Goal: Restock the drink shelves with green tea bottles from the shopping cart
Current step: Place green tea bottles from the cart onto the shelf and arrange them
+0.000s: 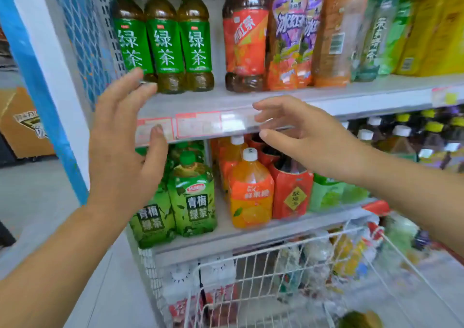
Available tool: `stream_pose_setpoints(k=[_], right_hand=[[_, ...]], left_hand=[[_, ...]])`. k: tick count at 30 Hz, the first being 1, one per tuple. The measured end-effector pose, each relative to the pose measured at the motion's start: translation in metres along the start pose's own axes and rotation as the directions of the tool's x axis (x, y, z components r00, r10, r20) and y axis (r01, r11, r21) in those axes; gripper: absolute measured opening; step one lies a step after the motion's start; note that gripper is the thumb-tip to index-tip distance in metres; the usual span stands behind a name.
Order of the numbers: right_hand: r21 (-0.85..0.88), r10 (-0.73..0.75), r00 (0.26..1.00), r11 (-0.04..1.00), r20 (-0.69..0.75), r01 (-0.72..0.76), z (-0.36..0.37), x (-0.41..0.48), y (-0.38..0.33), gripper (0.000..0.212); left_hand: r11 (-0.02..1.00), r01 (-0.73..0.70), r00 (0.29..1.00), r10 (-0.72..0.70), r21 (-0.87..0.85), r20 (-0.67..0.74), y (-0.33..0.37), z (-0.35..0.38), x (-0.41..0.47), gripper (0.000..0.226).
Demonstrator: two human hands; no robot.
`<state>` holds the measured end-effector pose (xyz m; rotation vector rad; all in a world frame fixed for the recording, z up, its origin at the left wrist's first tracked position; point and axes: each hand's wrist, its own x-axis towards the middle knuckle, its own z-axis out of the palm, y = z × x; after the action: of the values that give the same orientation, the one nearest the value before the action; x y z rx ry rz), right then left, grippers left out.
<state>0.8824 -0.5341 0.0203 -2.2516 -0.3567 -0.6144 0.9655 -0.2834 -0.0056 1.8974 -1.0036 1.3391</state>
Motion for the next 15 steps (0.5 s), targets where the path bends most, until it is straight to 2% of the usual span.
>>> stream_pose_setpoints(k=[2,3,5,7,12,15], right_hand=[[-0.072,0.089,0.991,0.994,0.099,-0.082,-0.008,-0.038,0.02,0.036],[-0.116,0.141,0.979,0.985,0.146,-0.125,-0.011,-0.056,0.032,0.035],[-0.215,0.268,0.927,0.953,0.261,-0.215,-0.015,-0.09,0.056,0.032],[-0.333,0.414,0.829,0.895,0.377,-0.297,-0.018,-0.12,0.079,0.031],[-0.45,0.587,0.553,0.81,0.592,-0.378,-0.01,-0.179,0.114,0.023],[-0.444,0.603,0.405,0.79,0.687,-0.424,0.008,-0.203,0.122,0.039]], left_hand=[[0.981,0.073,0.972,-0.03,-0.18,0.231,0.032,0.016,-0.039,0.039],[0.955,0.148,0.935,-0.05,-0.256,0.352,0.047,0.024,-0.059,0.038],[0.892,0.296,0.824,-0.059,-0.34,0.563,0.072,0.043,-0.095,0.035],[0.841,0.395,0.702,-0.016,-0.37,0.712,0.092,0.063,-0.125,0.032],[0.783,0.555,0.402,0.043,-0.281,0.915,0.126,0.099,-0.178,0.035],[0.783,0.586,0.273,0.051,-0.208,0.961,0.132,0.111,-0.198,0.038]])
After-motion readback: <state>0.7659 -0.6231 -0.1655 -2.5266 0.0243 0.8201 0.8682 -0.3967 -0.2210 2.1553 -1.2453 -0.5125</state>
